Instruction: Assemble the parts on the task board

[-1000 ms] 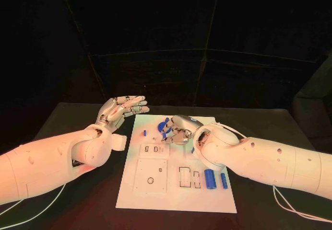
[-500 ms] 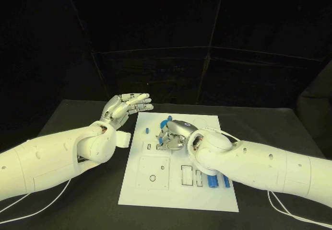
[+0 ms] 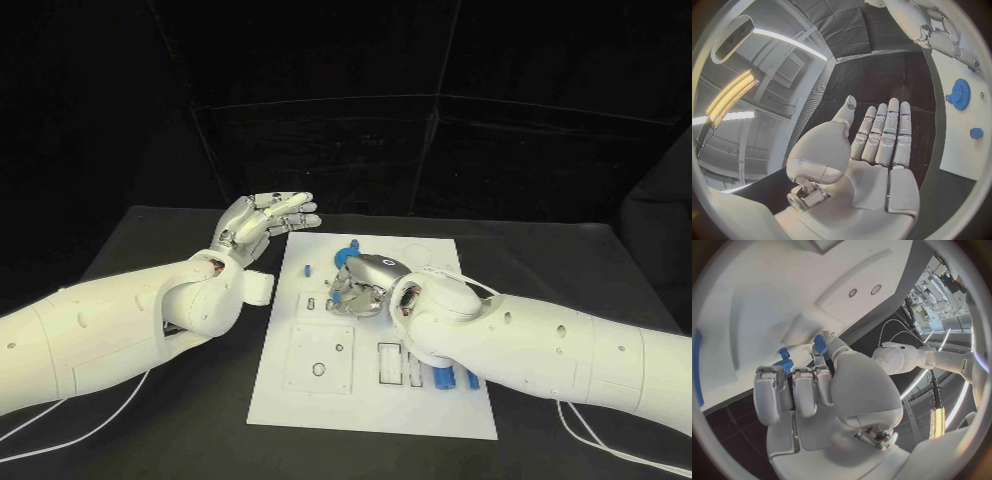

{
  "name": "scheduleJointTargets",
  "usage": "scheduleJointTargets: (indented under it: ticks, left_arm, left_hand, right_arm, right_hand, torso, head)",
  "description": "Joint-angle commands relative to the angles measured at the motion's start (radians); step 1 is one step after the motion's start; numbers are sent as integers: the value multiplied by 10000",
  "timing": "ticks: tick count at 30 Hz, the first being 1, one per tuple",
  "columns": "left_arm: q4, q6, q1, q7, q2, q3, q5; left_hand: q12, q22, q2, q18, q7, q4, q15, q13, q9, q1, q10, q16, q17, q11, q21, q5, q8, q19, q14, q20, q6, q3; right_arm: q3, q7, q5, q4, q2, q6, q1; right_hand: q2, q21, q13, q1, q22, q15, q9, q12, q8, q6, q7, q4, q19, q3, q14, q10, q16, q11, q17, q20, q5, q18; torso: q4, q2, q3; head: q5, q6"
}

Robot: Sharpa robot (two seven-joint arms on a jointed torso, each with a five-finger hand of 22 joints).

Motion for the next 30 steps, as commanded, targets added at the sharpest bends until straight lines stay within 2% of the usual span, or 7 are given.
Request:
scheduleJointTargets:
  ticks: [1,6,17,25,30]
  left_arm:
    - [-3,140,20,54,25,10,22]
    - [-12,140,20,50,32,10,22]
    - [-24,144,19,44,33,9,22]
    - [-38,158,18,38,42,9,22]
    - [-41,198,17,26,48,9,22]
  left_hand:
    - [-51,-13,12,65,123,-45,3,-4,-6,5,19,-57,1,18,-67,-2,-32,43,101,50,7,-20]
    - [-51,-13,12,65,123,-45,3,-4,-6,5,19,-57,1,18,-67,-2,-32,43,101,50,7,-20]
    - [-51,-13,12,65,123,-45,3,-4,-6,5,19,-57,1,18,-67,-2,-32,43,101,50,7,-20]
    - [-51,-13,12,65,123,-45,3,-4,-6,5,19,-57,1,18,-67,-2,-32,43,101,50,7,-20]
    - [-56,-17,12,65,123,-56,2,-4,-5,16,21,-63,3,18,-67,-3,-35,52,110,49,7,-20]
  right_arm:
    - [-2,37,-229,-4,20,381,-5]
    - [-11,-46,-287,-31,10,546,-20]
    - [-25,-205,-418,-24,-45,731,-30]
    - [-28,-401,-451,16,-88,632,-38]
    - [-28,-426,-462,10,-107,590,-39]
  right_hand:
    - [21,-15,1692,-73,2360,17,6,-30,6,61,15,-12,833,31,754,485,11,57,1347,15,25,-77]
    - [-4,-14,1689,-108,2361,23,1,-35,-4,49,24,-10,835,35,755,482,13,64,1352,21,12,-77]
    - [-28,-16,1681,-136,2359,28,-4,-47,-16,36,30,-11,832,39,754,476,9,70,1345,26,5,-76]
    - [-69,-38,1622,-200,2312,44,-21,-132,-55,-17,55,-7,794,54,741,436,-16,89,1289,40,2,-64]
    - [-109,-54,1562,-238,2279,63,-41,-221,-107,-94,84,-21,767,91,733,389,-33,113,1257,57,32,-55]
  torso:
    - [1,-1,1]
    - [20,6,-1]
    - [8,0,-2]
    - [12,1,7]
    - [6,7,-4]
  head:
    - [9,-36]
    - [-8,-56]
    - [-8,-80]
    - [-8,-75]
    - [-10,-79]
